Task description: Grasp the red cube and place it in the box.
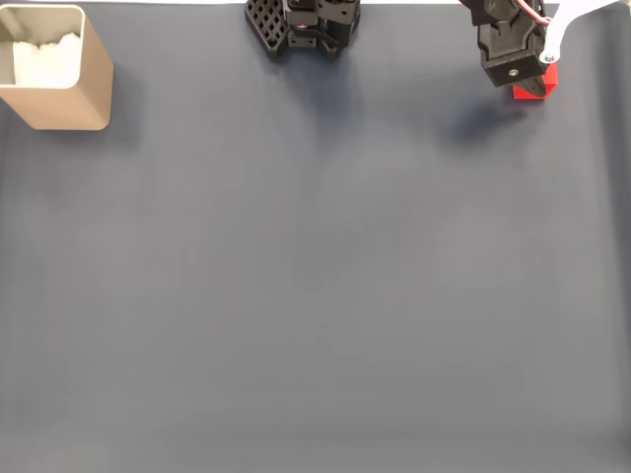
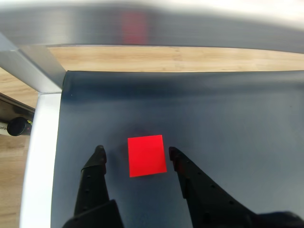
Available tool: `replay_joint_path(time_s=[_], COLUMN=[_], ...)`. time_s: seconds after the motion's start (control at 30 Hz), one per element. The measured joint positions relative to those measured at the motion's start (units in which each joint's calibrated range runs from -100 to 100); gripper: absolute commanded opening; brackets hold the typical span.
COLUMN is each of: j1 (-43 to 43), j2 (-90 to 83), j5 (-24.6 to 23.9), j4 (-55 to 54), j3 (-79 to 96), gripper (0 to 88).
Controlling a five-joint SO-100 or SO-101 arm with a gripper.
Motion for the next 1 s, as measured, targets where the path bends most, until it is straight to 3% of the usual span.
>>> replay_joint_path(time_s=[0.43,1.0], j1=[-0.7,-0.6], j2=[0.6,1.3], j5=[-0.1,-0.1], j4=[-0.6,-0.6], j3=[-0.1,-0.1], gripper=[29.6,18.6])
